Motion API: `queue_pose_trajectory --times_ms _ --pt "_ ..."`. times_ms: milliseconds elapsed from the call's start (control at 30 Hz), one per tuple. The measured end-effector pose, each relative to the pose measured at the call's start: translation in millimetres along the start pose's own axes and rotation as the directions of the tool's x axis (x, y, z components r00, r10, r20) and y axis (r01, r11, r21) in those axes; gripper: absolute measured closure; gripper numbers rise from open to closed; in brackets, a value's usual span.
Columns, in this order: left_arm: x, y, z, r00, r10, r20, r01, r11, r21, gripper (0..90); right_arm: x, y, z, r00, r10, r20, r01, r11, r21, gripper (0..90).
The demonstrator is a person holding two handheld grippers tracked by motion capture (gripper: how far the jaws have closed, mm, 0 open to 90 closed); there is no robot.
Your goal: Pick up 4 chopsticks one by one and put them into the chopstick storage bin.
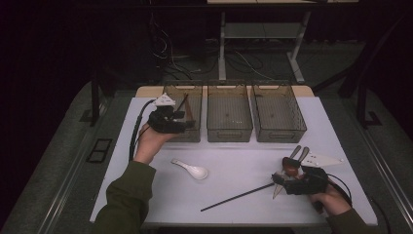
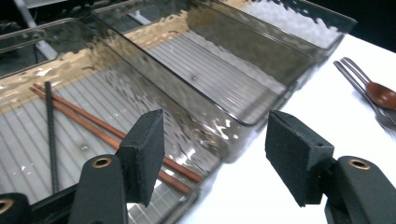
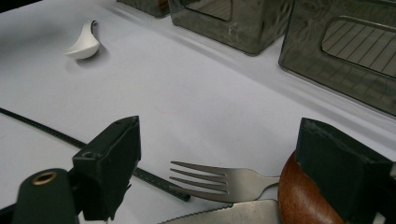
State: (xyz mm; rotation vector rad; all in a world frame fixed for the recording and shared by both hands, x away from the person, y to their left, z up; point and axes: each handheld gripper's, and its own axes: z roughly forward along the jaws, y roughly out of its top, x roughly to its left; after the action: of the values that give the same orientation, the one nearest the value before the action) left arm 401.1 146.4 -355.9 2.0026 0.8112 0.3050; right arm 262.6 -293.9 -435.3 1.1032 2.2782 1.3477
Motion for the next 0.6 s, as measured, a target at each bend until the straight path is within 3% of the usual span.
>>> queue_pose_trajectory --times_ms 333,600 --pt "-30.4 -11.5 -4.8 0.9980 0.060 0.019 -0.060 0.9980 0.016 31.7 -0.2 -0.1 -0.2 1.0000 0.002 0.001 -0.002 1.000 0.000 14.3" --pt "-56.1 -24.7 -4.1 0.9959 0.075 0.052 -0.075 0.9971 0.010 27.7 -0.3 0.0 -0.3 1.0000 0.001 0.003 -0.001 1.000 -0.002 14.3"
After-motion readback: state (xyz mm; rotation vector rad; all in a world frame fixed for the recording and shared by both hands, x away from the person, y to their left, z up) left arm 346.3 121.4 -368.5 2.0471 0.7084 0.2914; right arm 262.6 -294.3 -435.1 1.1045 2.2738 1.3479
